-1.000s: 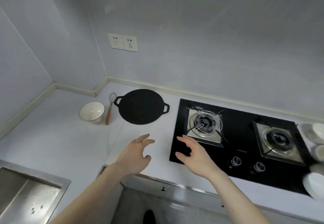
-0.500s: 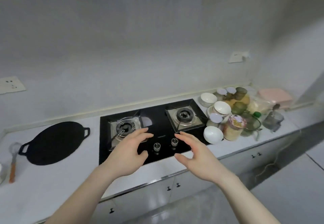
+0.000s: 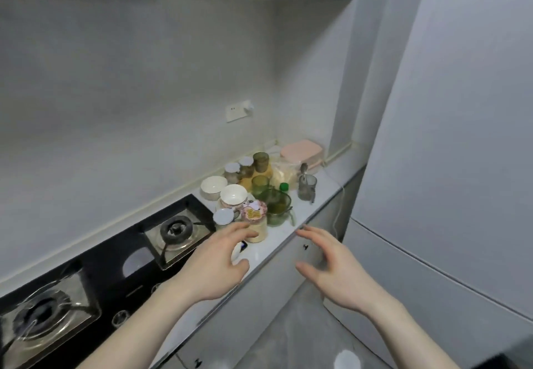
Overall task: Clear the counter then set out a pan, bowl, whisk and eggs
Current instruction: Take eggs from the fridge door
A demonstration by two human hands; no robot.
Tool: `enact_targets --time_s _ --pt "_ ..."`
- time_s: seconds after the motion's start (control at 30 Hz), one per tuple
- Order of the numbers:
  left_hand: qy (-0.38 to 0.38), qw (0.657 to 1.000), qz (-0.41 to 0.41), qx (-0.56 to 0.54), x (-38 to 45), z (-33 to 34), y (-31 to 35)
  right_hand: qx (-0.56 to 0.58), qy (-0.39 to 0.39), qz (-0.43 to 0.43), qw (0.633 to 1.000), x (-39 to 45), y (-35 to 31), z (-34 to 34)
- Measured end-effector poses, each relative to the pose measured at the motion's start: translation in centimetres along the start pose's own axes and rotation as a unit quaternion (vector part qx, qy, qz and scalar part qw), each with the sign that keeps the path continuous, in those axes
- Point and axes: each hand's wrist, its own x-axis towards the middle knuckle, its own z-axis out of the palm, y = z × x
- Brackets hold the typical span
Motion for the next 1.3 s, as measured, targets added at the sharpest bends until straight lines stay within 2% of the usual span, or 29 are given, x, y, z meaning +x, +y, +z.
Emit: enact_targets --time_s 0.23,0.37,0.5,0.7,0.97,1.1,1.3 --pt "-0.053 0.993 0.103 -0.018 15.9 4.1 6.3 -0.006 0.087 0.084 0.993 2.4 8.6 -7.8" --pt "-0.079 0.987 0.130 -0.052 24.7 5.3 8.8 -0.018 0.120 0.110 0.986 4.7 11.7 -12.0" --pt "-0.087 0.982 0.139 -0.095 33.7 6.5 12.4 -0.011 0.177 0.129 0.976 6.7 14.6 -15.5" --pt "-0.078 0.977 0.096 -0.172 44.1 9.1 19.8 0.007 0.194 0.135 0.972 8.2 19.4 -20.8" --pt "-0.062 0.958 0.022 -0.277 49.7 12.4 25.3 0.003 0.187 0.092 0.978 11.4 25.8 -26.5" --pt "-0.037 0.952 -0.005 -0.304 50.1 13.6 25.8 0.022 0.193 0.091 0.977 12.0 28.1 -27.4" --pt "-0.040 0.949 -0.024 -0.312 50.0 14.3 25.1 0.029 0.184 0.098 0.978 12.0 29.2 -27.6"
